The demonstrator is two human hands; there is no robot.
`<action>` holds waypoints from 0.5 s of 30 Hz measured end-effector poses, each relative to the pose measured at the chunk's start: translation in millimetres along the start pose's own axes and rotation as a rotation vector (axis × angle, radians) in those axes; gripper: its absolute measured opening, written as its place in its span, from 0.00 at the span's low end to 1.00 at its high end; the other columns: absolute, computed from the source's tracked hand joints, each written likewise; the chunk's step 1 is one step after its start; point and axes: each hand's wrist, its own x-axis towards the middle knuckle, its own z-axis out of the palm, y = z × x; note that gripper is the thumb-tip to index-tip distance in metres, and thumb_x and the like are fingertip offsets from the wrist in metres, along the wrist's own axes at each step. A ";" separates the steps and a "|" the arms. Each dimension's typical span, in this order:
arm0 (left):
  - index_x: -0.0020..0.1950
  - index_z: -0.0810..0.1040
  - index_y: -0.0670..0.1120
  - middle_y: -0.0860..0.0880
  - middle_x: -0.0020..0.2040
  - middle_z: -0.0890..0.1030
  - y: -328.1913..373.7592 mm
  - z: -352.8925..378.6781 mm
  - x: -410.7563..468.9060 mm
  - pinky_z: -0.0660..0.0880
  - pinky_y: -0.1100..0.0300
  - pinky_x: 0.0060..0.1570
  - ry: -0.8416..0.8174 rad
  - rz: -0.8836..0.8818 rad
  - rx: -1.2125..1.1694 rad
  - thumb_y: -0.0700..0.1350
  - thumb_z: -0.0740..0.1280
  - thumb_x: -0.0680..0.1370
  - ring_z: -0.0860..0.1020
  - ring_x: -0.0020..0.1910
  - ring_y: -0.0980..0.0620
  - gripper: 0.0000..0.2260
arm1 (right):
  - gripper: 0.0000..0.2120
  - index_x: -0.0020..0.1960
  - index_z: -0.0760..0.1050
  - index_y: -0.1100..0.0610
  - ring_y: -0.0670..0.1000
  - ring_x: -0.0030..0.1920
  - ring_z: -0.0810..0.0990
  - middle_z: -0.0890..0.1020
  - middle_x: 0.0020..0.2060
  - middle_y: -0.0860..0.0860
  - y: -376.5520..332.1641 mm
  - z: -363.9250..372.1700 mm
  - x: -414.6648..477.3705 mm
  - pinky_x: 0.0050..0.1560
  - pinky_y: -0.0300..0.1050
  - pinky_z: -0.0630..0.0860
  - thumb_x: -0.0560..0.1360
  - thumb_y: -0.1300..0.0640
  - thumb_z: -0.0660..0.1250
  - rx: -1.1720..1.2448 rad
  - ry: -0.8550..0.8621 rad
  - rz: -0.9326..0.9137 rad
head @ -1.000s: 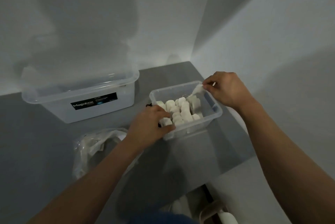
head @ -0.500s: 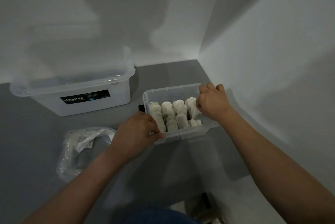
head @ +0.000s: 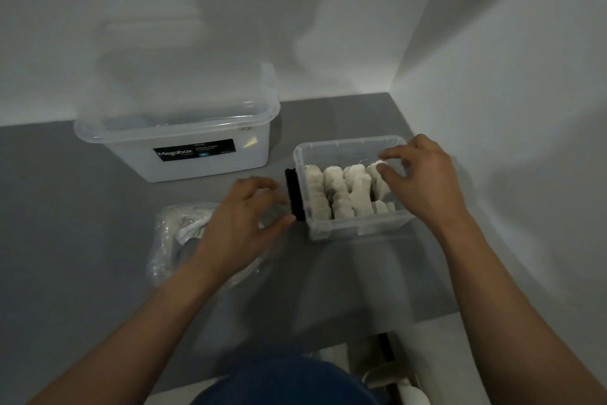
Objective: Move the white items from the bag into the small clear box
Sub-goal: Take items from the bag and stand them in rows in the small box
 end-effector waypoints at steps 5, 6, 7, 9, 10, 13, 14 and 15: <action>0.49 0.82 0.48 0.46 0.64 0.76 -53.2 -36.4 -45.5 0.72 0.53 0.58 0.191 -0.221 0.108 0.49 0.80 0.70 0.73 0.63 0.42 0.13 | 0.06 0.51 0.85 0.48 0.42 0.41 0.79 0.79 0.41 0.44 -105.3 33.4 -47.5 0.45 0.27 0.70 0.75 0.55 0.74 0.391 0.004 -0.037; 0.47 0.81 0.48 0.46 0.64 0.76 -63.9 -43.9 -55.3 0.72 0.53 0.58 0.191 -0.245 0.122 0.50 0.81 0.70 0.72 0.64 0.42 0.13 | 0.06 0.52 0.85 0.49 0.42 0.41 0.79 0.80 0.42 0.44 -124.1 47.4 -55.4 0.46 0.26 0.71 0.76 0.56 0.74 0.440 -0.047 -0.066; 0.45 0.81 0.48 0.46 0.65 0.76 -73.5 -49.9 -64.2 0.72 0.52 0.58 0.181 -0.260 0.134 0.51 0.81 0.70 0.71 0.65 0.42 0.12 | 0.06 0.52 0.85 0.50 0.41 0.42 0.80 0.80 0.42 0.43 -141.2 61.9 -62.4 0.47 0.26 0.72 0.76 0.57 0.74 0.471 -0.114 -0.098; 0.40 0.83 0.48 0.44 0.65 0.76 -89.4 -54.4 -78.5 0.72 0.51 0.59 0.124 -0.254 0.166 0.52 0.80 0.70 0.70 0.65 0.42 0.10 | 0.07 0.53 0.86 0.51 0.39 0.42 0.80 0.81 0.44 0.42 -168.4 90.6 -72.6 0.48 0.25 0.71 0.77 0.57 0.72 0.477 -0.271 -0.156; 0.39 0.84 0.48 0.43 0.65 0.76 -97.3 -52.7 -83.7 0.73 0.50 0.59 0.081 -0.238 0.198 0.51 0.80 0.70 0.70 0.65 0.41 0.09 | 0.07 0.53 0.86 0.51 0.39 0.42 0.80 0.82 0.44 0.42 -179.0 105.2 -75.2 0.48 0.24 0.71 0.78 0.57 0.71 0.455 -0.361 -0.176; 0.49 0.87 0.49 0.37 0.69 0.74 -123.3 -42.9 -90.0 0.73 0.37 0.64 -0.061 -0.250 0.349 0.53 0.75 0.72 0.69 0.69 0.29 0.11 | 0.09 0.50 0.86 0.50 0.43 0.41 0.78 0.85 0.43 0.45 -198.5 152.9 -76.8 0.42 0.29 0.69 0.78 0.58 0.67 0.268 -0.611 -0.260; 0.59 0.84 0.49 0.36 0.72 0.71 -130.6 -40.8 -90.0 0.72 0.35 0.65 -0.133 -0.306 0.365 0.54 0.73 0.74 0.67 0.70 0.27 0.16 | 0.10 0.49 0.86 0.50 0.45 0.40 0.78 0.84 0.41 0.46 -202.4 168.8 -76.6 0.43 0.34 0.70 0.78 0.57 0.66 0.180 -0.673 -0.291; 0.69 0.77 0.50 0.36 0.75 0.66 -138.1 -38.9 -88.9 0.72 0.36 0.65 -0.207 -0.379 0.357 0.53 0.71 0.76 0.67 0.71 0.27 0.21 | 0.11 0.47 0.85 0.50 0.47 0.41 0.78 0.84 0.41 0.46 -204.7 184.0 -76.1 0.45 0.40 0.73 0.78 0.57 0.64 0.082 -0.715 -0.313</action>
